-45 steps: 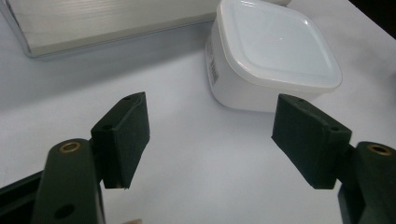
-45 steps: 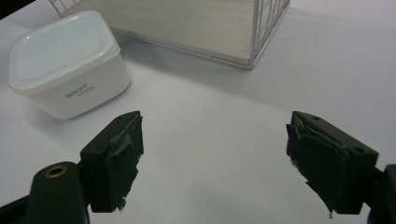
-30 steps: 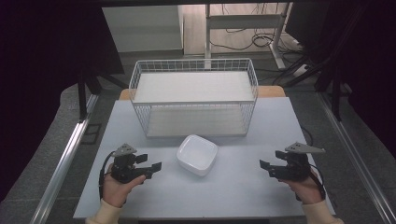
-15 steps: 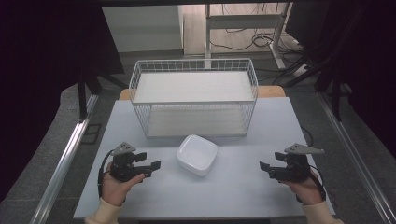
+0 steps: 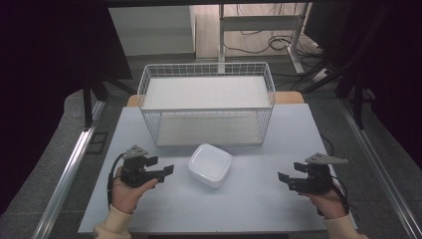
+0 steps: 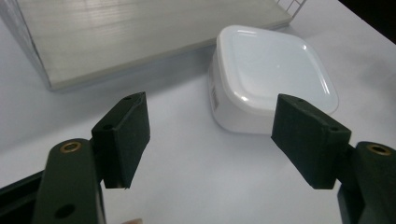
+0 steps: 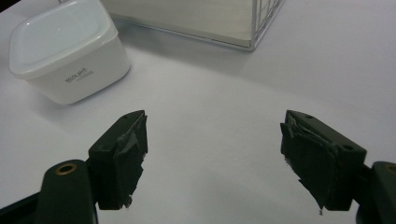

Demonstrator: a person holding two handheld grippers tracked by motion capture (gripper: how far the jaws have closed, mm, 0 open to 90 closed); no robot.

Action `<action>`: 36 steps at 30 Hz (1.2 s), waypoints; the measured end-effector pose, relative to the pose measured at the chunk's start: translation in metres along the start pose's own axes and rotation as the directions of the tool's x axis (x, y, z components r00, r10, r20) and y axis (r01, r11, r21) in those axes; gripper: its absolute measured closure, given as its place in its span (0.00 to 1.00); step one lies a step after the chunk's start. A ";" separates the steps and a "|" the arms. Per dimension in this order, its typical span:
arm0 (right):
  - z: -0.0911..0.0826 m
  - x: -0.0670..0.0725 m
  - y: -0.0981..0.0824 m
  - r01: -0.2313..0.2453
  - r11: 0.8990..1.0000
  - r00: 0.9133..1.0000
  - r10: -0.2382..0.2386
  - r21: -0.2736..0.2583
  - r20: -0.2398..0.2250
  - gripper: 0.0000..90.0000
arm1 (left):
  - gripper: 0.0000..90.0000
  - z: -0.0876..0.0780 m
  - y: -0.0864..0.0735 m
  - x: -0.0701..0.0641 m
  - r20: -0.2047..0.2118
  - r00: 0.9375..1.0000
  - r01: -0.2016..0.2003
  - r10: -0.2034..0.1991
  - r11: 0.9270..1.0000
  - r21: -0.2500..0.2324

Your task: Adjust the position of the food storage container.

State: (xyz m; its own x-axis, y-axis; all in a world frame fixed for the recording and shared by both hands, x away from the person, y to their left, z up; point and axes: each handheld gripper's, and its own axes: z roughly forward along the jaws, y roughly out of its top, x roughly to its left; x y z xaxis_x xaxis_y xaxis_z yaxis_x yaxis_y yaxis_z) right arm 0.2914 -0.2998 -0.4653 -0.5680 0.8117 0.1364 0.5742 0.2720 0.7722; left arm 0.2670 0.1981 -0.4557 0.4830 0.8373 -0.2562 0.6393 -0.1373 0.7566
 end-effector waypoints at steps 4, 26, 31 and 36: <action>0.001 0.000 0.001 -0.004 1.000 1.000 0.004 0.002 0.007 0.26 | 0.31 0.008 0.007 0.002 -0.007 1.000 -0.012 0.012 1.000 0.008; 0.000 -0.002 -0.004 -0.009 1.000 1.000 0.009 0.020 0.022 0.26 | 0.44 0.062 0.041 0.005 -0.026 0.999 -0.039 0.041 0.996 0.083; 0.001 -0.001 -0.005 -0.008 1.000 1.000 0.007 0.025 0.025 0.26 | 0.62 0.073 0.045 0.005 -0.057 0.997 -0.047 0.053 0.994 0.101; 0.000 -0.003 -0.005 -0.016 1.000 0.999 0.016 0.009 0.040 0.26 | 0.78 0.086 0.049 0.005 -0.038 0.996 -0.072 0.078 0.988 0.140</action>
State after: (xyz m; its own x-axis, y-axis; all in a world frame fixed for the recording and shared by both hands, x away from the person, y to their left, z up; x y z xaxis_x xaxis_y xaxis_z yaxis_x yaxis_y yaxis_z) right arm 0.2902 -0.3034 -0.4691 -0.5349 0.8358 0.1240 0.5888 0.2635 0.7641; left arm 0.3525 0.1495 -0.4717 0.5086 0.8433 -0.1737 0.6802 -0.2698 0.6815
